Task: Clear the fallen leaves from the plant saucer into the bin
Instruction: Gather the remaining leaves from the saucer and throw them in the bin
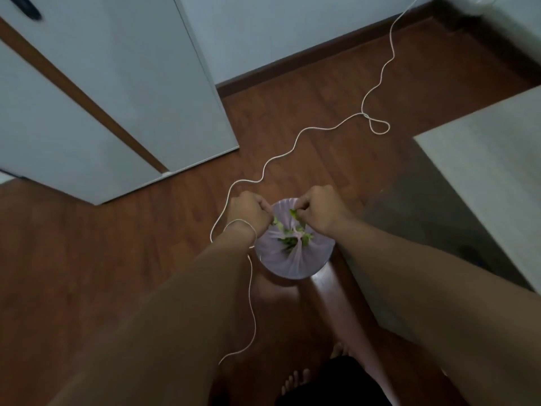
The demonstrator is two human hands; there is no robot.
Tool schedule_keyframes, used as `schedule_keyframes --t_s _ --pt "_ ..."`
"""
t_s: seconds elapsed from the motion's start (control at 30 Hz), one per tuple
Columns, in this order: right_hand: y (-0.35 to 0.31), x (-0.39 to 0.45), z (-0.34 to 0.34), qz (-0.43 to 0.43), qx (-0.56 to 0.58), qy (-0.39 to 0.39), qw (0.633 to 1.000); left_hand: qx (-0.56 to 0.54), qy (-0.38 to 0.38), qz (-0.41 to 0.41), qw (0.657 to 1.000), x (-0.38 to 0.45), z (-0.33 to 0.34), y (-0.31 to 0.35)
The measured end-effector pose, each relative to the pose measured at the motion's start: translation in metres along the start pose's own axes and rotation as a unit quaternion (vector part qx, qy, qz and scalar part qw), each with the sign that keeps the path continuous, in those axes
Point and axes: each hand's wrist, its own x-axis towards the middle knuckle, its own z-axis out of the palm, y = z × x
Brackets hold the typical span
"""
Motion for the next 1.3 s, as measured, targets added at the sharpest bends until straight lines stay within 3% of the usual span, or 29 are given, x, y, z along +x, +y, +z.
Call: schedule_keyframes --t_s 0.33,0.6,0.87,1.1,1.3 --pt "-0.001 0.016 0.008 -0.060 -0.006 0.004 0.998 0.004 -0.011 0.000 1.000 0.014 0.017 0.001" --pt "0.011 0.018 0.023 -0.008 0.013 0.012 1.000 0.052 -0.060 0.042 0.996 0.016 0.025 -0.012" --pt "0.005 0.005 0.017 -0.048 0.009 0.043 0.998 0.075 -0.071 0.089 0.991 0.006 0.020 -0.015" --pt "-0.024 -0.013 -0.043 -0.052 -0.035 0.103 0.993 0.115 -0.073 0.141 0.981 -0.016 -0.029 0.025" --pt "-0.073 -0.027 -0.148 -0.078 -0.040 0.161 0.983 0.138 -0.038 0.210 0.967 -0.027 -0.105 0.120"
